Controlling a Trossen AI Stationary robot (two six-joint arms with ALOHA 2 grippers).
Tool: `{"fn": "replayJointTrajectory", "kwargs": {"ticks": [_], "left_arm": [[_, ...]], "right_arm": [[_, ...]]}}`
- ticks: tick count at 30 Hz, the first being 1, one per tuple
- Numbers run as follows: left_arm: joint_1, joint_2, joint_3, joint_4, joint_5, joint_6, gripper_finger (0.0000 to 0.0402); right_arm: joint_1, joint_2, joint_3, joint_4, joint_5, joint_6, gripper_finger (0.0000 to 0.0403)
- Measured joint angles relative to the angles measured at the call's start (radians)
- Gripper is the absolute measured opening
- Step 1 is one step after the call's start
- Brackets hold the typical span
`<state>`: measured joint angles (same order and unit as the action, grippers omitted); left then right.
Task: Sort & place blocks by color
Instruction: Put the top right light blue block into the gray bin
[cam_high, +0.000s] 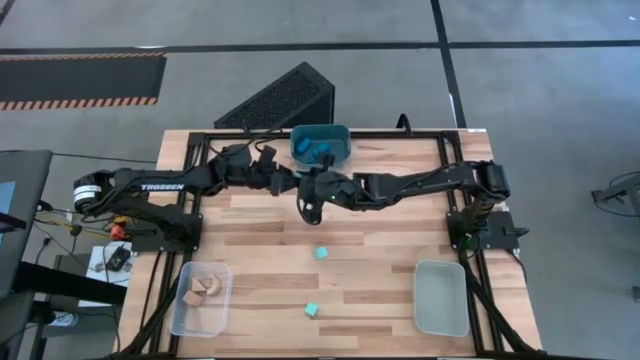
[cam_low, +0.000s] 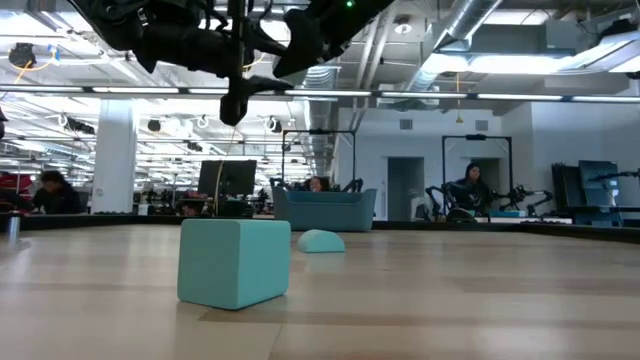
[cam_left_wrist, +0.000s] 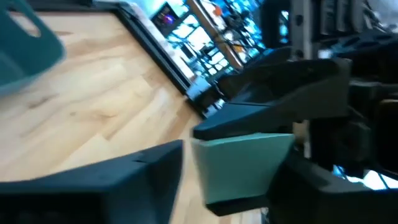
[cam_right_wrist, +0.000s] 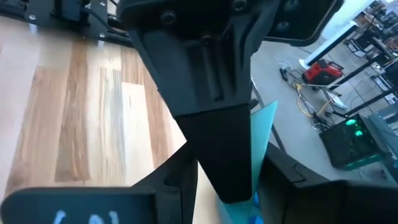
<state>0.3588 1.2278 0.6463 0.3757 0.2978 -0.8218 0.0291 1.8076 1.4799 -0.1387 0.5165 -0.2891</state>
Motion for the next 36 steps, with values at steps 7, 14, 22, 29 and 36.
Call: {"fn": "replayJointTrajectory", "kwargs": {"ticks": [7,14,22,29,36], "left_arm": [[0.0,0.001,0.0,-0.006,0.031,0.074,0.01],[-0.023,0.004,-0.007,-0.051,-0.104,0.268,0.01],[-0.088,0.036,-0.006,0.035,-0.283,0.234,0.01],[-0.266,0.276,0.134,0.171,-0.449,0.132,0.01],[-0.441,0.612,0.548,0.135,-0.517,0.264,0.0101]], "right_arm": [[0.006,-0.006,-0.001,-0.033,0.042,0.288,0.0164],[0.011,-0.165,0.006,-0.406,0.112,0.655,0.0241],[0.053,-0.402,-0.019,-0.716,0.15,0.67,0.024],[0.08,-0.709,-0.309,-0.744,0.041,0.685,0.0237],[0.138,-1.034,-0.495,-0.782,-0.048,0.785,0.0237]]}}
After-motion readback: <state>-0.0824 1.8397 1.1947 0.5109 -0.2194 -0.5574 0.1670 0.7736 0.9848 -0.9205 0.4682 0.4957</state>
